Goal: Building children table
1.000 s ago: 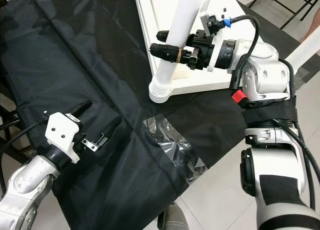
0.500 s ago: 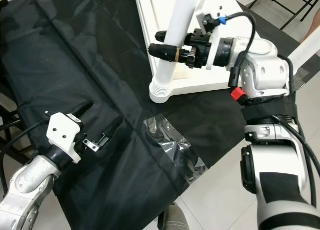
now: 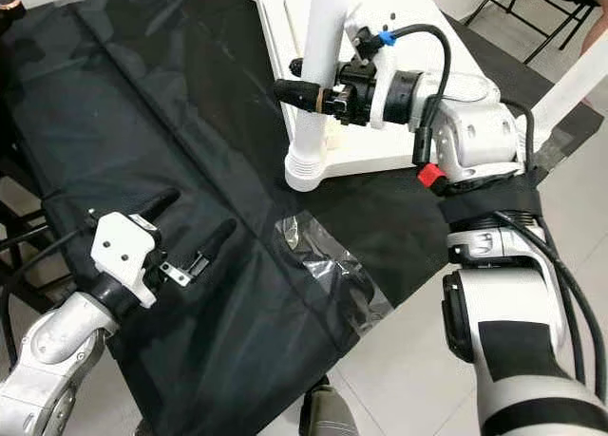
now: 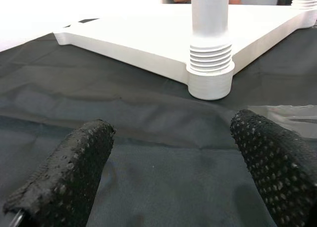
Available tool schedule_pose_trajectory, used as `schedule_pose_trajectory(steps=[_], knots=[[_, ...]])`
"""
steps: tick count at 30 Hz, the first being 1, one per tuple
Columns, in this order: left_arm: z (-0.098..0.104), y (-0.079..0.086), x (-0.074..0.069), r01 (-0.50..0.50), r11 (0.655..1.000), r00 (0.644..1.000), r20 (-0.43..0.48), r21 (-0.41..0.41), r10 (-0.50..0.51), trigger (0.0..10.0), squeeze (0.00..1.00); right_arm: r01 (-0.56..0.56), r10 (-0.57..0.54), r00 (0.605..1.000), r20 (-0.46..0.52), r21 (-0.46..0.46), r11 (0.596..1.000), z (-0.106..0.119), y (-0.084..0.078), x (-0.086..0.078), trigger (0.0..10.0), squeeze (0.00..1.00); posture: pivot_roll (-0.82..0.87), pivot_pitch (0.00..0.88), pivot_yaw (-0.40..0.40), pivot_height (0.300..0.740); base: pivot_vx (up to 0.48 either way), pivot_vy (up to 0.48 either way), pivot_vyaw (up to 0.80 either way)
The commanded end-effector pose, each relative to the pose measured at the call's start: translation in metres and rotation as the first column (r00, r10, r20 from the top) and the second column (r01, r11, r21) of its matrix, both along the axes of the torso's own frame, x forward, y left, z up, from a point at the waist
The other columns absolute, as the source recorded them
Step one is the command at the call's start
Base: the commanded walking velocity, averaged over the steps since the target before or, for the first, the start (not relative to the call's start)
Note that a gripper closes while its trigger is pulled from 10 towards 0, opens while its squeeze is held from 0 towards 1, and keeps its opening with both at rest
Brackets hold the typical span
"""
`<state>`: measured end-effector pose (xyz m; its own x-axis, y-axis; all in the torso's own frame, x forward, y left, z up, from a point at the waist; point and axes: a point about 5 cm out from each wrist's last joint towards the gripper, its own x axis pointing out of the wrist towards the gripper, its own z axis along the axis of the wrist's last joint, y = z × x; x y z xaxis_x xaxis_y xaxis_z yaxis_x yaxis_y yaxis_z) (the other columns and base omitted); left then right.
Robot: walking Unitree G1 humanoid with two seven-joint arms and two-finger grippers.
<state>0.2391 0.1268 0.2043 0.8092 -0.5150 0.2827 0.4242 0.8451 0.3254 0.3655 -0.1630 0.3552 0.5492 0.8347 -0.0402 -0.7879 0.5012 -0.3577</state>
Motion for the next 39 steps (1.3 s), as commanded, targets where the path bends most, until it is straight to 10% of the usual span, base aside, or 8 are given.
schedule_pose_trajectory(steps=[1,39], knots=[[-0.006,-0.001,-0.001,0.000,1.000,1.000,-0.017,0.008,0.001,10.0,0.00,0.062,-0.063,0.998,-0.013,-0.050,0.997,-0.012,-0.004,0.004,10.0,0.00,0.02,0.362,-0.028,0.740,0.000,0.000,0.00],[-0.008,-0.002,0.000,0.013,1.000,1.000,-0.010,0.027,-0.012,10.0,0.00,0.132,-0.130,0.990,-0.046,0.053,0.990,-0.030,-0.009,-0.011,10.0,0.00,0.01,0.358,-0.014,0.740,0.000,0.000,0.00]])
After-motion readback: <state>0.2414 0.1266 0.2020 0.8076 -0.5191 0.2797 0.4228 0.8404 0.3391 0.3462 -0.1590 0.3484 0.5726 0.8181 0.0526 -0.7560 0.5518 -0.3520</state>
